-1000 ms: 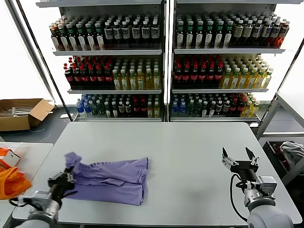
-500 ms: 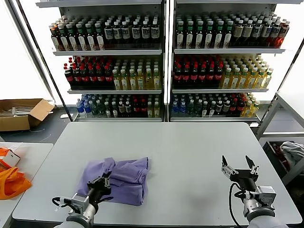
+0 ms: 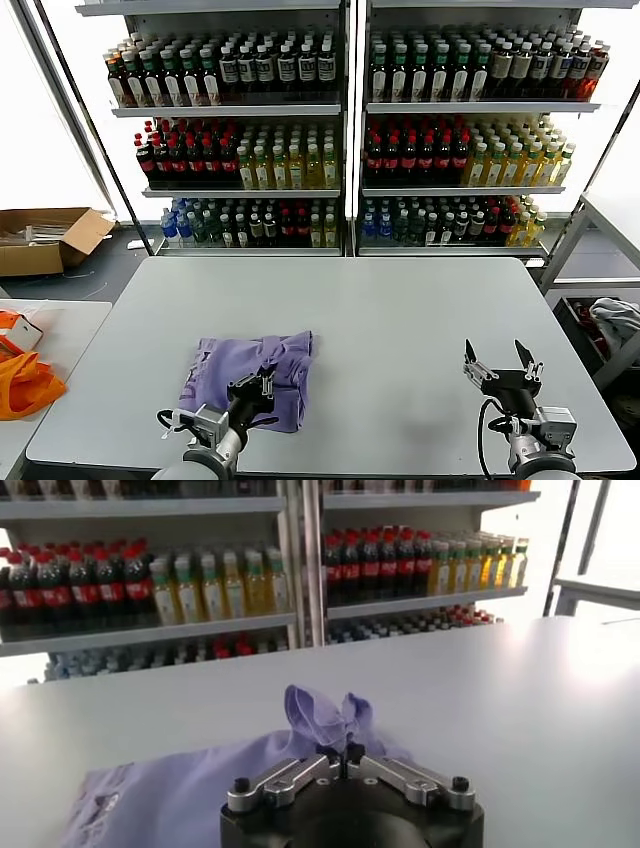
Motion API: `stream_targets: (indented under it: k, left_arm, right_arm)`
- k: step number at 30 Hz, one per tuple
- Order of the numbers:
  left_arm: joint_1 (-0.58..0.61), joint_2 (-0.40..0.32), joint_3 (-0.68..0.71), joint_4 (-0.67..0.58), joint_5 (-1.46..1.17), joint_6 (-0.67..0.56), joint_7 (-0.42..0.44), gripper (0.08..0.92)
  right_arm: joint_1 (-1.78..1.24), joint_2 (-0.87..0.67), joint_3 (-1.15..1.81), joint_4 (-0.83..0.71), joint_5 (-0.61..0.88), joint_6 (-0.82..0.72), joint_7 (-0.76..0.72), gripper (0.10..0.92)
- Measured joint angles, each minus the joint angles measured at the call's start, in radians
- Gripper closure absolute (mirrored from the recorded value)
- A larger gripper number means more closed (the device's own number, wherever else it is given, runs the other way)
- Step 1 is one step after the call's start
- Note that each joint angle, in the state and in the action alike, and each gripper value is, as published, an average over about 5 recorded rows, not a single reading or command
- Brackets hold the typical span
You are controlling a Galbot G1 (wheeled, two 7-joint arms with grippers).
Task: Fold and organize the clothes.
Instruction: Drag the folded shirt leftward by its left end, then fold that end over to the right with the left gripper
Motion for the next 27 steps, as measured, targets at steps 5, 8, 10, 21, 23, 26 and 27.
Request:
stream_targets:
  k: [5,8,10,21,23,26,27]
  left_arm:
    - [-0.024,-0.008,0.020,0.028,-0.004,0.000,0.000,0.907]
    - [-0.036,-0.015,0.032,0.045,-0.015,-0.002,-0.004,0.884]
    - [-0.042,-0.020,0.038,0.057,-0.028,-0.007,-0.010,0.837]
    - [-0.043,-0.065,0.084,0.079,-0.206,-0.035,-0.060,0.526]
    - [-0.038,-0.076,0.094,0.063,-0.275,-0.033,-0.074,0.465]
    - [-0.034,-0.091,0.103,0.027,-0.385,-0.030,-0.094,0.379]
    - [-0.033,-0.095,0.104,0.013,-0.419,-0.030,-0.100,0.353]
  right_arm:
    - [0.000,0.006,-0.005,-0.010,-0.009,0.005,-0.001,0.203]
    - [0.003,0.009,-0.011,-0.019,-0.014,0.008,-0.001,0.203]
    - [0.005,0.011,-0.014,-0.025,-0.017,0.010,-0.001,0.203]
    - [0.020,0.005,-0.039,-0.061,-0.028,0.022,0.000,0.203]
    - [0.026,0.001,-0.042,-0.067,-0.028,0.022,0.000,0.203]
    - [0.034,-0.005,-0.050,-0.078,-0.028,0.023,0.000,0.203]
    - [0.037,-0.006,-0.052,-0.081,-0.028,0.023,0.000,0.203]
